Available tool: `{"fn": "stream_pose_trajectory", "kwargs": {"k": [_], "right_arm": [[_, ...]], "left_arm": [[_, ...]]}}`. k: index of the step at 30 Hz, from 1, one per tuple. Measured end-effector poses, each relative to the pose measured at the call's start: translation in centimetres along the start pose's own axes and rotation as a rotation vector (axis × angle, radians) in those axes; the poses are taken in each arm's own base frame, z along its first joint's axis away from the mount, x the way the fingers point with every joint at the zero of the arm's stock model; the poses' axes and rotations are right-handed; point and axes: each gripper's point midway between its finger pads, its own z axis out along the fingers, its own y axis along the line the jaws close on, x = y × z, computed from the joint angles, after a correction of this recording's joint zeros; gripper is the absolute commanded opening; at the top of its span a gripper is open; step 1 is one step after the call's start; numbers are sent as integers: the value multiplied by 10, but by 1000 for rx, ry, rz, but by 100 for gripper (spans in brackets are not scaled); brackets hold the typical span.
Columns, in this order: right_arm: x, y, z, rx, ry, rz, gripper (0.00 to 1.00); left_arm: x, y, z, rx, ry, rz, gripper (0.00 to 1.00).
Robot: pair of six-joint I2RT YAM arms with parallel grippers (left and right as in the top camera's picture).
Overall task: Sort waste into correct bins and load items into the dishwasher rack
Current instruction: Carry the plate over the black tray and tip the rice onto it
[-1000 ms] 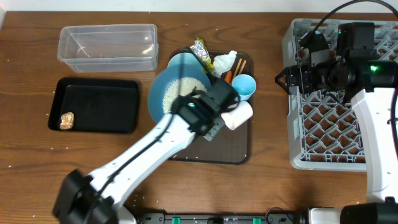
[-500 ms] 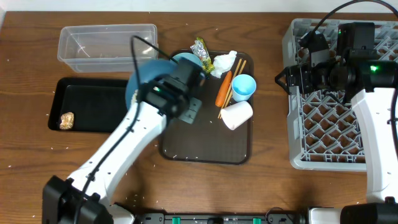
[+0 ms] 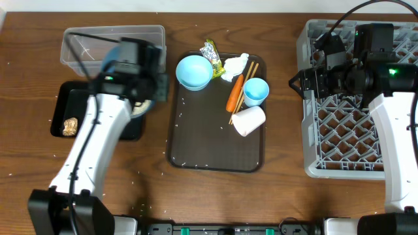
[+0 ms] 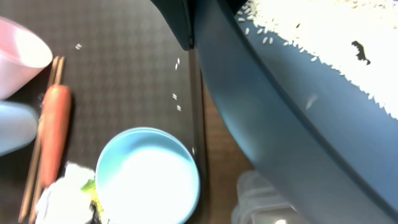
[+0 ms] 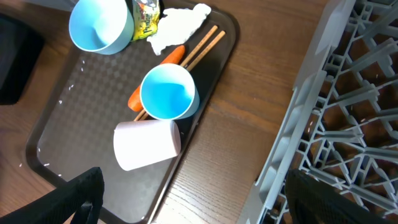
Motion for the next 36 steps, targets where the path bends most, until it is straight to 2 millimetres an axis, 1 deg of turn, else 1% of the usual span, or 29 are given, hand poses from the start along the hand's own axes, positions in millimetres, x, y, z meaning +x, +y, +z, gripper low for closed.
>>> {"fn": "stream_pose_trajectory", "kwargs": {"k": [5,9,13,16,22,30,36], "right_arm": [[0,0,0,0,1,1,87],[0,0,0,0,1,0,87],[0,0,0,0,1,0,86],[0,0,0,-1,1,0,87],[0,0,0,0,1,1,86],[0,0,0,0,1,1,86],[0,0,0,0,1,0,86]], "left_arm": [[-10,34,-10,95,-48,-116,6],[-13,54,-21,173,-81,-196,6],[-17,59,-32,272,-115,-234,6],[-20,58,-42,362,-145,-250,6],[-23,60,-58,483,-187,-290,6],[-10,76,-74,546,-188,-368,6],[-10,90,-85,577,-241,-383,6]]}}
